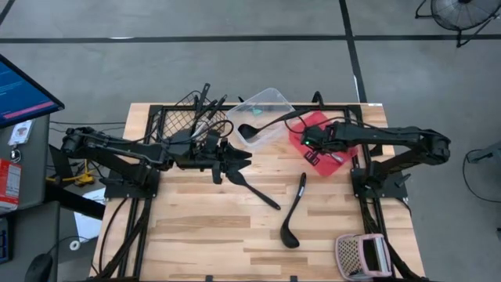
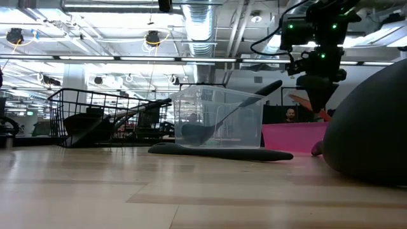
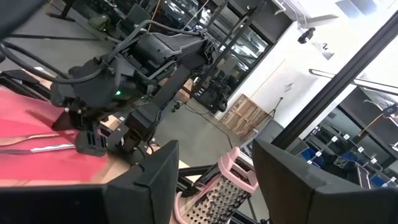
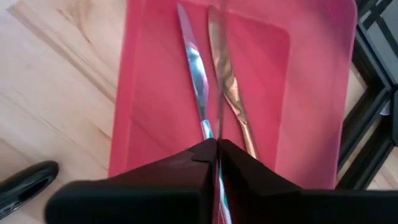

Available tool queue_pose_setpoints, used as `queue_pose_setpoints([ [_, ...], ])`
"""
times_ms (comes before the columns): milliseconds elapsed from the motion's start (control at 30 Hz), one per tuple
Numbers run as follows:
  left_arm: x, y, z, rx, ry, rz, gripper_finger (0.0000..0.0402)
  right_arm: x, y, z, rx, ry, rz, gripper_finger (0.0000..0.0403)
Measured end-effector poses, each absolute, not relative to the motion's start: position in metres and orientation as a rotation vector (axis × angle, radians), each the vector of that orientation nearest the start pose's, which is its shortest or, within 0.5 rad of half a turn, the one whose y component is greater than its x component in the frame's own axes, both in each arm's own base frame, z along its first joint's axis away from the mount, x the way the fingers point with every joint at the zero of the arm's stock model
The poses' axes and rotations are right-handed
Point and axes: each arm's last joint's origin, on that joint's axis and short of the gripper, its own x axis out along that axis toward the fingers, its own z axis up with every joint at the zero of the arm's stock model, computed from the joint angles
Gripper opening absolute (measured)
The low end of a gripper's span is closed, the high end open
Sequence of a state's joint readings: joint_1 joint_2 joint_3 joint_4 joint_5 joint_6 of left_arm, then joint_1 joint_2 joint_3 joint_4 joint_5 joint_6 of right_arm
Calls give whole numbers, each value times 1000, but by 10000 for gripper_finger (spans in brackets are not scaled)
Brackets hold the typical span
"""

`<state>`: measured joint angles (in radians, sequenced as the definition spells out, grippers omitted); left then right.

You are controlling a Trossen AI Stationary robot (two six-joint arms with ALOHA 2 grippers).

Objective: Pick & Place Kitchen Items
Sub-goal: Put the gold knife into the red bin, then put the slotted spoon into the transparent bin

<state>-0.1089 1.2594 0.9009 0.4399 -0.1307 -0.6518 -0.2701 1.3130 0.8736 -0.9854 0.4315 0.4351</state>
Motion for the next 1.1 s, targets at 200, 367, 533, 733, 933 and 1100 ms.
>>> queue_pose_setpoints([
  [200, 284, -29, 332, -597, -75, -6, 199, 197, -66, 225, 255, 1243, -852, 90],
  [367, 284, -32, 328, -519, -30, -10, 228, 188, -62, 239, 303, 1172, -810, 165],
  [533, 283, -40, 316, -455, 103, -3, 248, 175, -51, 271, 383, 996, -753, 209],
  [733, 281, -51, 298, -354, 267, 2, 247, 152, -31, 314, 478, 693, -665, 212],
  [933, 296, -71, 267, -186, 388, -41, 244, 132, -15, 330, 535, 556, -561, 198],
  [1100, 317, -75, 226, -154, 507, -16, 253, 129, -8, 332, 549, 541, -513, 190],
])
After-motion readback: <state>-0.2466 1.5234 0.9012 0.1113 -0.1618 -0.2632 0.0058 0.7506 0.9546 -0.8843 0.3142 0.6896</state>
